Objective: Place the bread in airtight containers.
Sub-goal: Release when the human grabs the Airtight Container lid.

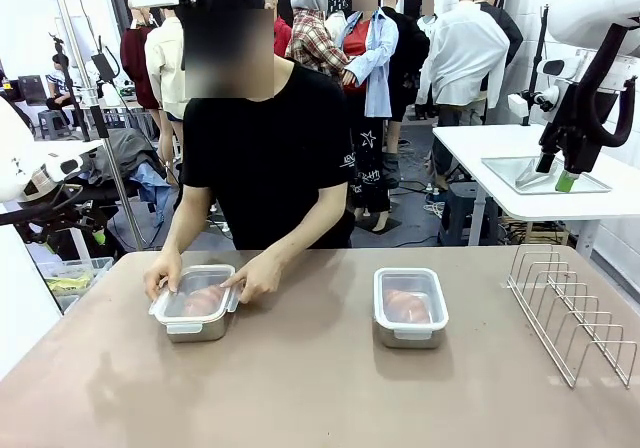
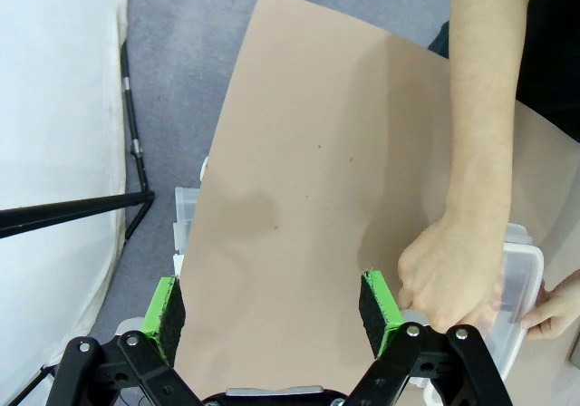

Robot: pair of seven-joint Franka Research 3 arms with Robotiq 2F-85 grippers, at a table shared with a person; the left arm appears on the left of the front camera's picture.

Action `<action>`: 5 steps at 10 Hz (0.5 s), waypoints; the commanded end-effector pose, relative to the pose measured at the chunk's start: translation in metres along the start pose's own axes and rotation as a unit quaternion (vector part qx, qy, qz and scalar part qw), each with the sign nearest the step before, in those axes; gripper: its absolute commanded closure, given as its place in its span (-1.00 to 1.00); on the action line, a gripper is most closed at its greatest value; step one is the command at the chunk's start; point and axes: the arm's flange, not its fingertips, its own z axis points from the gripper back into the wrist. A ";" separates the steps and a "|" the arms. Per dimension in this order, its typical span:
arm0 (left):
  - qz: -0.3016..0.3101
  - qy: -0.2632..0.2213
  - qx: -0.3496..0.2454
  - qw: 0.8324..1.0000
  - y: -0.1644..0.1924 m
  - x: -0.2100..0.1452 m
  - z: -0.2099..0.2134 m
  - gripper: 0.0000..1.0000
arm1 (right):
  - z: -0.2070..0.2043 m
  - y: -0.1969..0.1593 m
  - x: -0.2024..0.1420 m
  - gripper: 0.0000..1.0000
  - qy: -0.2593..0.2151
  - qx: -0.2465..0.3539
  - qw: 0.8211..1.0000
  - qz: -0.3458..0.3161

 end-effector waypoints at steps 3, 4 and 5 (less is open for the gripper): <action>-0.002 -0.003 0.005 1.000 0.001 0.000 0.002 -1.00 | 0.000 0.000 0.002 -1.00 0.009 0.006 1.000 -0.008; -0.002 -0.003 0.005 1.000 0.001 0.000 0.002 -1.00 | 0.000 0.000 0.002 -1.00 0.009 0.006 1.000 -0.008; -0.002 -0.003 0.005 1.000 0.001 0.000 0.002 -1.00 | 0.000 0.000 0.002 -1.00 0.009 0.006 1.000 -0.008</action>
